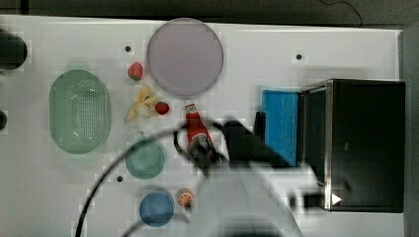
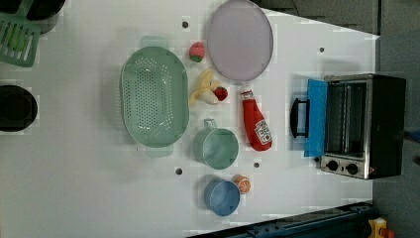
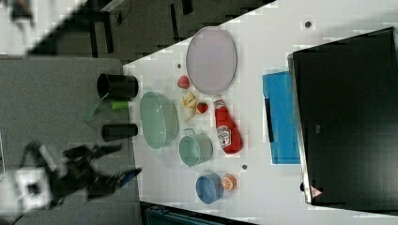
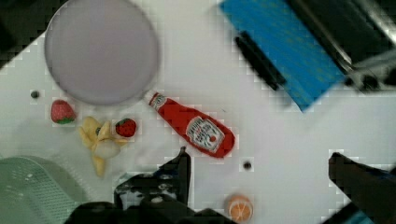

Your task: Pick Ketchup from the table and place in oven.

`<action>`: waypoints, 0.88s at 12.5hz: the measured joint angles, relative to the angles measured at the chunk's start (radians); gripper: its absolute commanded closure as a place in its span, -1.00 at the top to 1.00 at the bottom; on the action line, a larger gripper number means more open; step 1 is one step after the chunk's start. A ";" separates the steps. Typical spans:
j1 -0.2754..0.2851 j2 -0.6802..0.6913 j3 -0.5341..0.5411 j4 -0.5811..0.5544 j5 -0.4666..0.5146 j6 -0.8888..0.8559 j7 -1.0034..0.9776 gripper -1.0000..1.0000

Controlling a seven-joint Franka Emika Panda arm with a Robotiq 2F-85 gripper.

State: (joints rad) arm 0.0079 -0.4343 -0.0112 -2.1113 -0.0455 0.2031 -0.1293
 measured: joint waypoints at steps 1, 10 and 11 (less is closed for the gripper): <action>0.013 0.065 0.012 -0.029 -0.005 0.050 -0.049 1.00; 0.048 0.409 0.035 -0.332 0.036 0.527 -0.557 1.00; 0.050 0.426 0.041 -0.344 0.027 0.589 -0.589 1.00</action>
State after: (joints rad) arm 0.0580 -0.0088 0.0300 -2.4551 -0.0187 0.7925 -0.7188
